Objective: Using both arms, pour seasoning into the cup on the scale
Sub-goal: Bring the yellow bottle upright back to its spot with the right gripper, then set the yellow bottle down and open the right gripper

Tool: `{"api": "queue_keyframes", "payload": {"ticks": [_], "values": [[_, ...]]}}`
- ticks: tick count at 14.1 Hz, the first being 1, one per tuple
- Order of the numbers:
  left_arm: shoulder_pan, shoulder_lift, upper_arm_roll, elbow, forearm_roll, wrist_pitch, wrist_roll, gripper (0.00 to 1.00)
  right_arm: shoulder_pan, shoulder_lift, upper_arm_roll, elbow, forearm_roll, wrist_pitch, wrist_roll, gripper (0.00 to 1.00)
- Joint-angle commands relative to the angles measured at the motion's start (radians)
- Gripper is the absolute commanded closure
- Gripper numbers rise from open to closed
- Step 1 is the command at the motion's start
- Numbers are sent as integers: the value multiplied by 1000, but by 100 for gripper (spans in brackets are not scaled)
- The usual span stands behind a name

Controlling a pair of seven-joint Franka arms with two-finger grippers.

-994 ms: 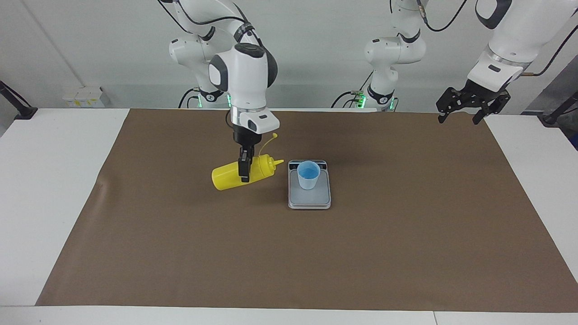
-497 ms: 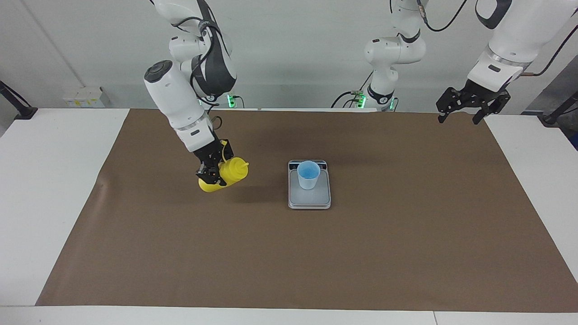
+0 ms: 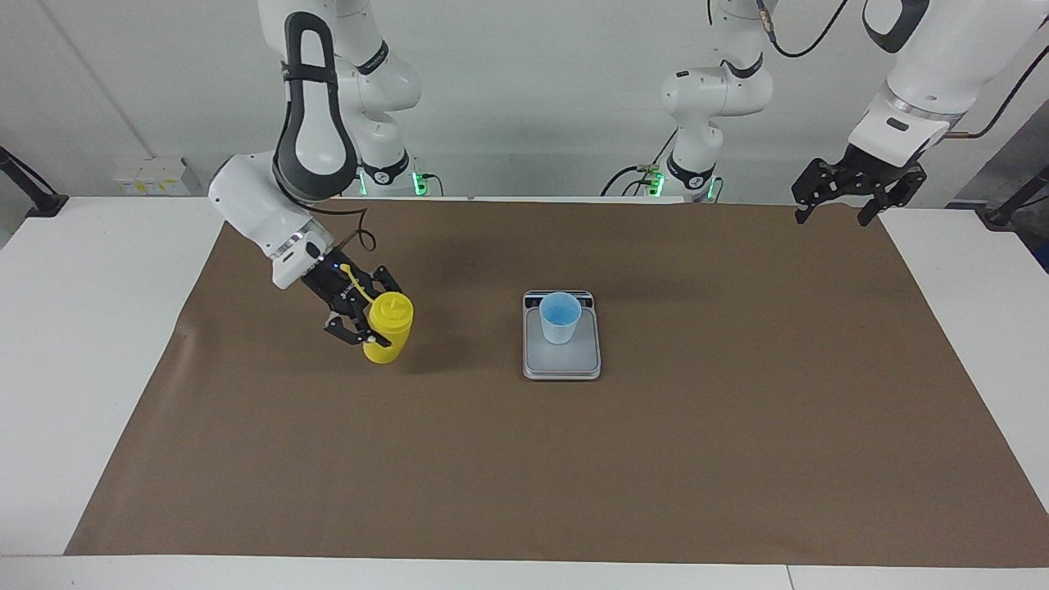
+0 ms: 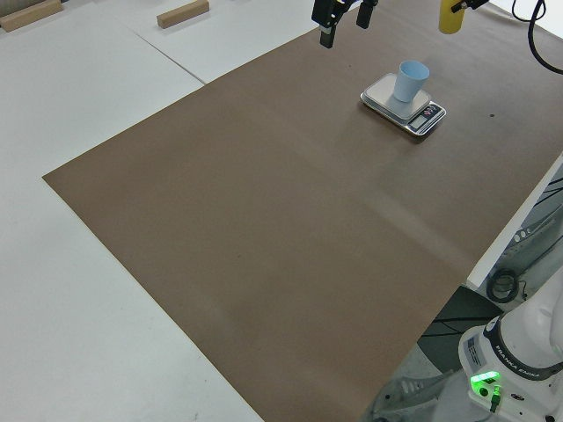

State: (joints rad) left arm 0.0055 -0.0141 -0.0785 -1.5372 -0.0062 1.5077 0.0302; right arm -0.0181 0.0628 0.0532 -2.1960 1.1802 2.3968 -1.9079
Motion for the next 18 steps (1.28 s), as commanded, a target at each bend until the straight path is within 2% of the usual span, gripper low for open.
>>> {"api": "queue_keyframes", "payload": {"ticks": [1,4,8,12,13,14,18], "values": [[11,-7,-3,-3,-15,-15,4,0,-58,-24,13,-62,107,-33,-109,100],[11,-7,-3,-3,-14,-15,4,0,-109,3,13,-65,179,-97,-166,100],[11,-7,-3,-3,-15,-15,4,0,-223,57,13,-62,187,-244,-264,100],[11,-7,-3,-3,-14,-15,4,0,-250,98,13,-57,228,-292,-310,100],[11,-6,-3,-3,-14,-15,4,0,-252,98,13,-54,228,-301,-310,89],[11,-7,-3,-3,-14,-15,4,0,-250,98,14,-56,231,-304,-307,1],[11,-6,-4,-3,-14,-15,4,0,-256,94,11,-59,233,-318,-318,0]]}}
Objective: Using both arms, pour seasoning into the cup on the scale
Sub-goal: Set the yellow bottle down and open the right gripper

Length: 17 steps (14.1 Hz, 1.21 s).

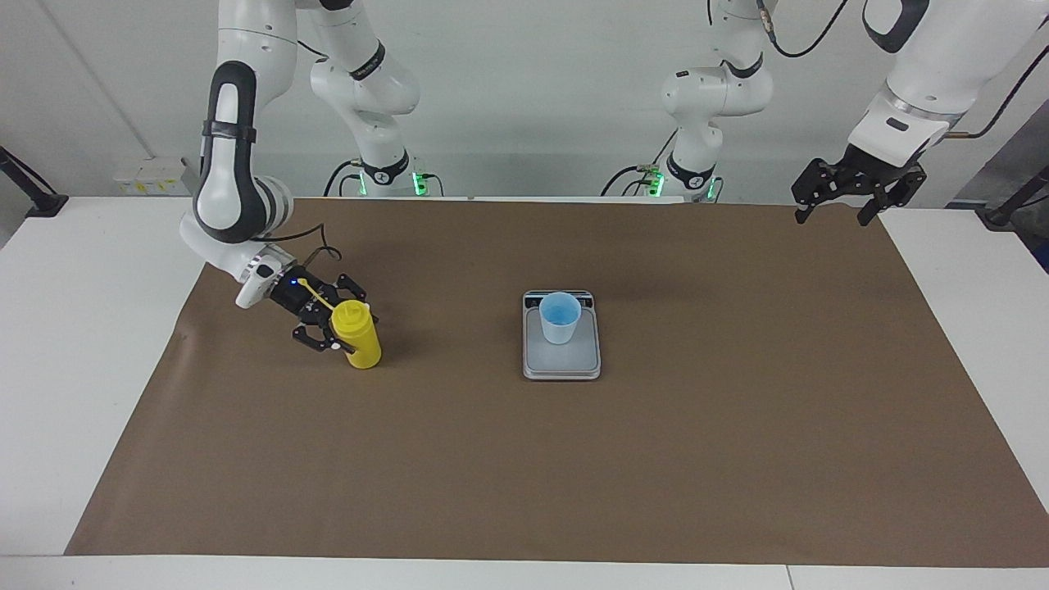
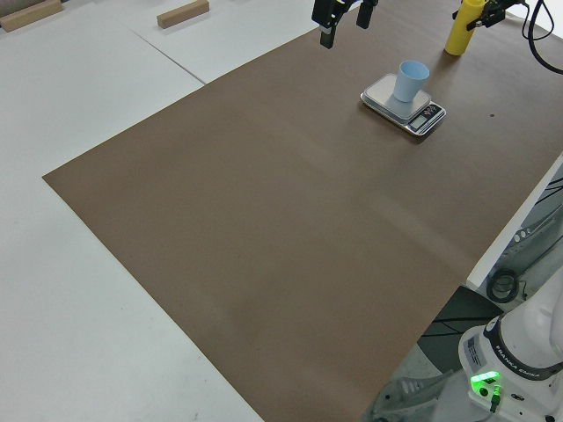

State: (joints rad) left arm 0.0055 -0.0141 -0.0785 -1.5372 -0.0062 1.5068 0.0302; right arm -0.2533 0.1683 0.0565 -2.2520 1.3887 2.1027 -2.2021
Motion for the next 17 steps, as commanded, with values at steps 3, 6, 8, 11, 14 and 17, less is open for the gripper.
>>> {"api": "queue_keyframes", "payload": {"ticks": [3,6,8,11,14,17], "values": [[11,-7,-3,-3,-14,-14,4,0,-23,-19,2,-6,-16,-18,-36,0],[11,-7,-3,-3,-14,-14,4,0,-49,-33,2,-3,-184,-4,-25,0],[11,-7,-3,-3,-15,-14,4,0,-49,-36,-1,2,-267,14,-24,0],[11,-7,-3,-3,-14,-14,4,0,-61,-58,-1,24,-438,63,-21,0],[11,-7,-3,-3,-15,-14,4,0,-66,-78,-3,89,-606,120,-21,0],[11,-7,-3,-3,-14,-14,4,0,-89,-81,-7,162,-695,119,11,0]]}}
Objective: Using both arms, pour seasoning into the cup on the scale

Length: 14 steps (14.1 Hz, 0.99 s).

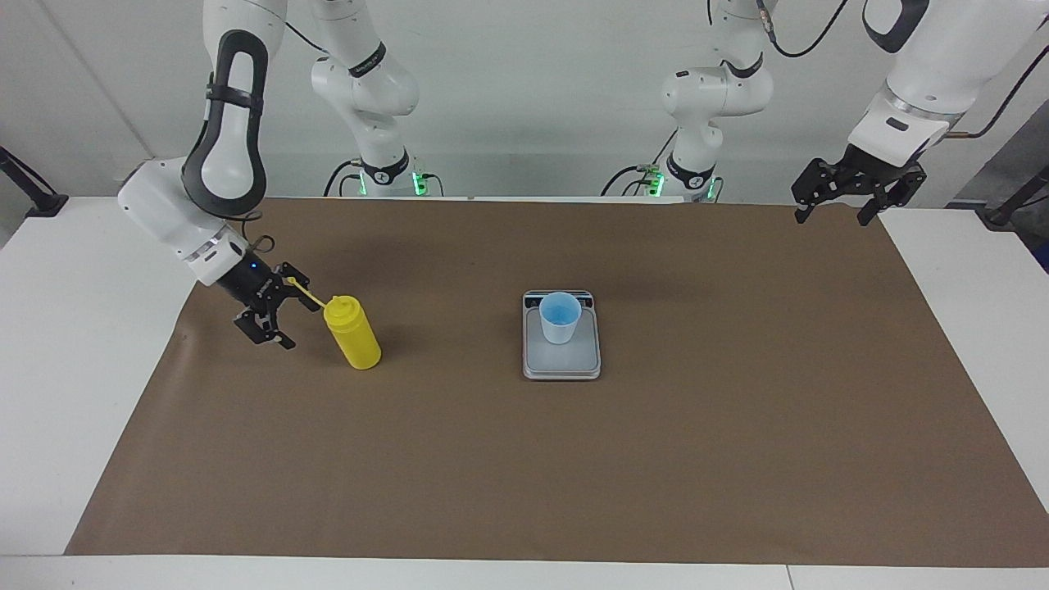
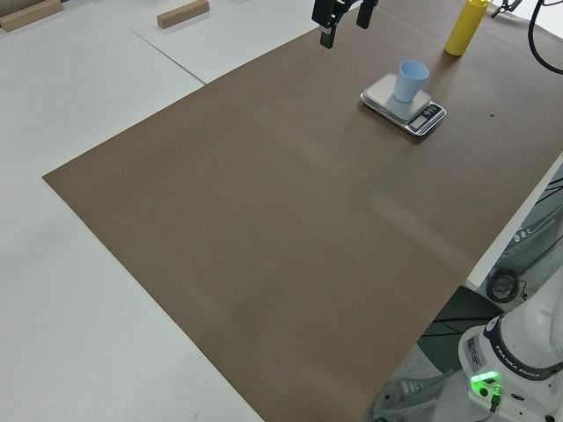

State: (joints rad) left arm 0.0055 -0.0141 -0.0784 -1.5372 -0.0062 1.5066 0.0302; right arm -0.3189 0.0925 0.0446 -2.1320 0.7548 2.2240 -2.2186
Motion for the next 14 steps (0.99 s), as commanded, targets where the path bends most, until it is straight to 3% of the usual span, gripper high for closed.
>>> {"api": "queue_keyframes", "payload": {"ticks": [1,4,8,11,14], "values": [[11,-7,-3,-3,-15,-14,4,0,-22,-8,3,64,-101,-4,84,0],[11,-7,-3,-3,-14,-14,4,0,-2,-57,14,116,-296,-9,334,0],[11,-7,-3,-3,-14,-14,4,0,84,-135,24,129,-509,-49,828,0],[11,-7,-3,-3,-14,-14,4,0,147,-146,26,208,-587,-182,1260,0],[11,-7,-3,-3,-14,-14,4,0,233,-142,35,285,-705,-270,1578,0]]}}
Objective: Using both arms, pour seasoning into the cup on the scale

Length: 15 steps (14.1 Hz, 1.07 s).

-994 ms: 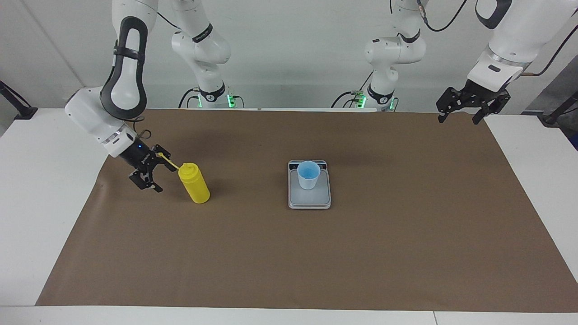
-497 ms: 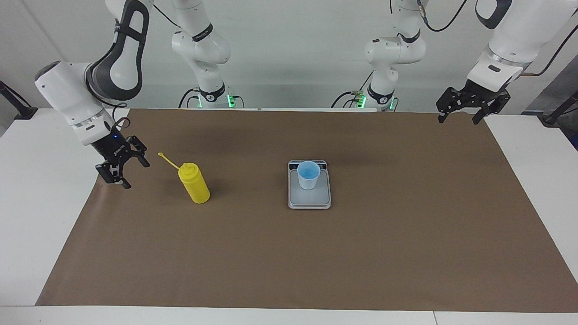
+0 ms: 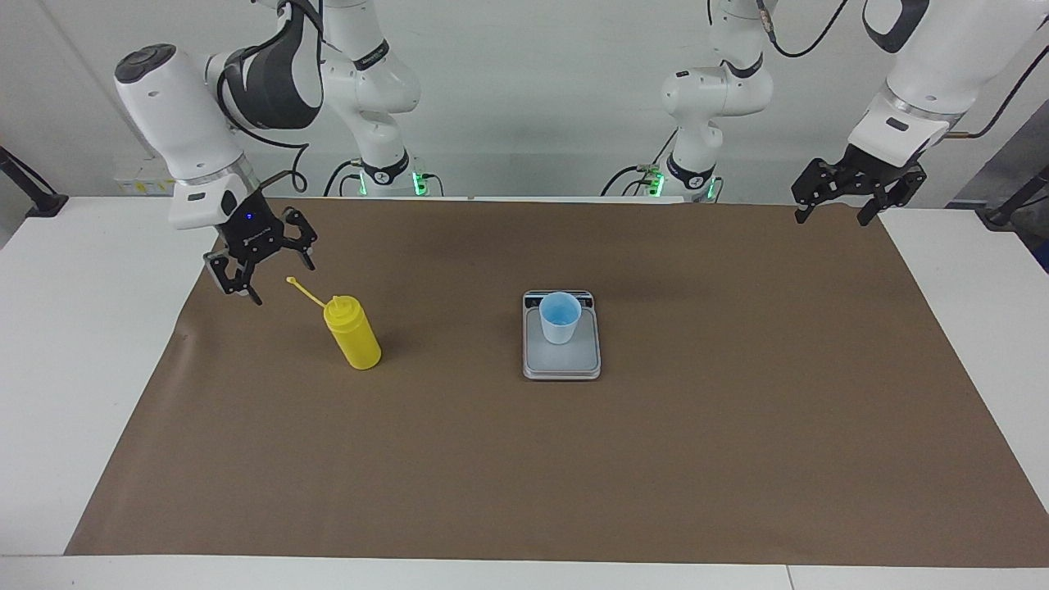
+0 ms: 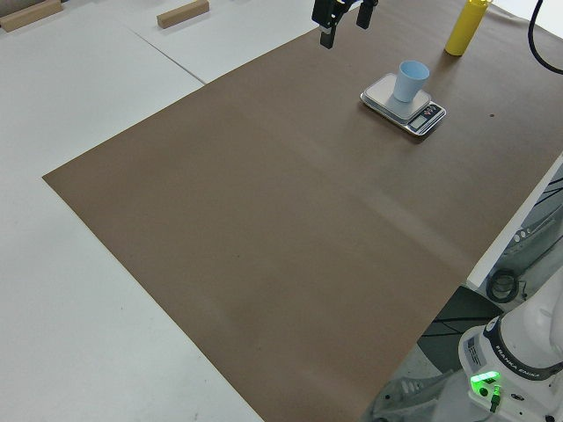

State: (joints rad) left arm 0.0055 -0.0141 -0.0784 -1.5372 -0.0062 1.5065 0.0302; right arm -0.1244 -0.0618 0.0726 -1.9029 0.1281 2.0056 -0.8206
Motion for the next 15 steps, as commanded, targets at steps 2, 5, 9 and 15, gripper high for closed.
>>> {"api": "queue_keyframes", "payload": {"ticks": [2,5,9,15], "values": [[11,-7,-3,-3,-15,-14,4,0,92,17,9,112,-129,-124,456,0],[11,-7,-3,-3,-14,-14,4,0,95,34,24,229,-143,-244,739,0],[11,-7,-3,-3,-14,-14,4,0,71,77,19,384,-183,-369,808,0],[11,-7,-3,-3,-14,-14,4,0,32,63,16,375,-76,-491,966,0]]}}
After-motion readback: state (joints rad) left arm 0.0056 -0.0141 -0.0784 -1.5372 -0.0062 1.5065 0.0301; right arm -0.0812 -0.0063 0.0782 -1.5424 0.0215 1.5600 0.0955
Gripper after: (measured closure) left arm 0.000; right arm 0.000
